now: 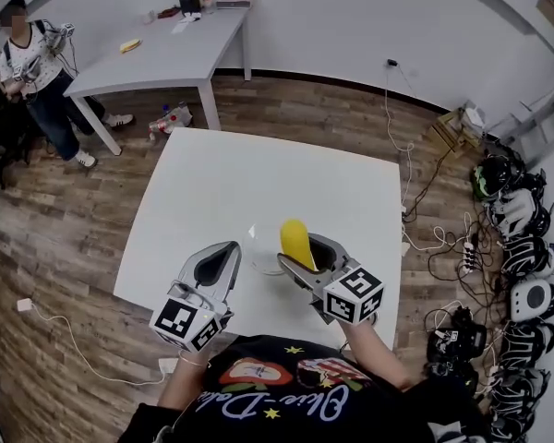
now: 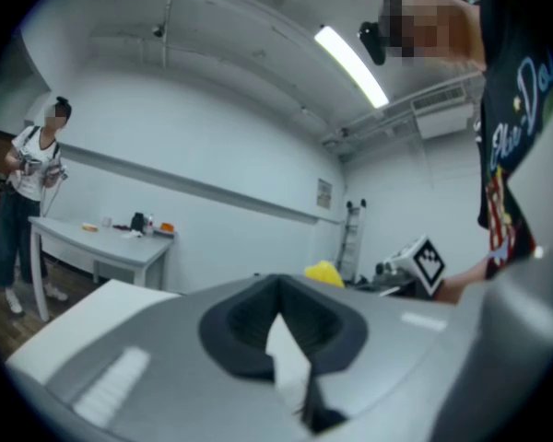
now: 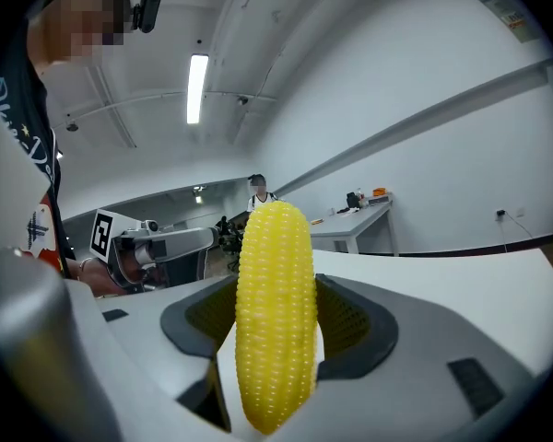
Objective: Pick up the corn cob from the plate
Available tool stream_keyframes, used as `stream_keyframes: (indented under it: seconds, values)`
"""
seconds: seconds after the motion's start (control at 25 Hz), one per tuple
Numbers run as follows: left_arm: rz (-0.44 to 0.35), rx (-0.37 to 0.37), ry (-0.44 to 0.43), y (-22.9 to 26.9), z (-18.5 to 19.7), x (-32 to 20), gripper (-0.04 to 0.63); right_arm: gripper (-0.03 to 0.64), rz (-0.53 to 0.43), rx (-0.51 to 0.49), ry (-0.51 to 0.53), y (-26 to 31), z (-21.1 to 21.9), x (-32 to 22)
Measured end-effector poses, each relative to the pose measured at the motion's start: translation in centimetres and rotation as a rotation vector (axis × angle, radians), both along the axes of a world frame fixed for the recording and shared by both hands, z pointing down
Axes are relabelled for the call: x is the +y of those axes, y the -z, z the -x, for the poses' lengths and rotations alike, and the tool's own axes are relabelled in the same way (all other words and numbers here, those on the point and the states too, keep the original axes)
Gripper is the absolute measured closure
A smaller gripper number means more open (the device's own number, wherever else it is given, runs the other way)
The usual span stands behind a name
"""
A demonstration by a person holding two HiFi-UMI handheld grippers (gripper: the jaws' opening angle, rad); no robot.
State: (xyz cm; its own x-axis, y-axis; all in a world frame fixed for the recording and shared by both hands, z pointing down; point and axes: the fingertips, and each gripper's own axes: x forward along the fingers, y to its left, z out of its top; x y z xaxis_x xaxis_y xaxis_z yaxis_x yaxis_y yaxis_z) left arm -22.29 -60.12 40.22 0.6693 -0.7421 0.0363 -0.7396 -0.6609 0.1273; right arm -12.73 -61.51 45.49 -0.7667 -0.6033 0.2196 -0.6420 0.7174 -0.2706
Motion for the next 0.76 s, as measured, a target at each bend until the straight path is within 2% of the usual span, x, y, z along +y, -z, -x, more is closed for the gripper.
stream_keyframes:
  seconds: [0.2,0.52,0.76]
  values:
    - [0.008,-0.002,0.004,-0.1,0.3,0.4,0.598,0.353,0.004,-0.037,0.035,0.0,0.5,0.3]
    - [0.019,-0.005,0.006,-0.3,0.8,0.6,0.598,0.353,0.007,-0.038,0.053,0.1,1.3,0.5]
    - [0.021,-0.006,0.001,-0.9,0.3,1.3,0.598,0.353,0.038,0.008,0.045,-1.1,1.0,1.0]
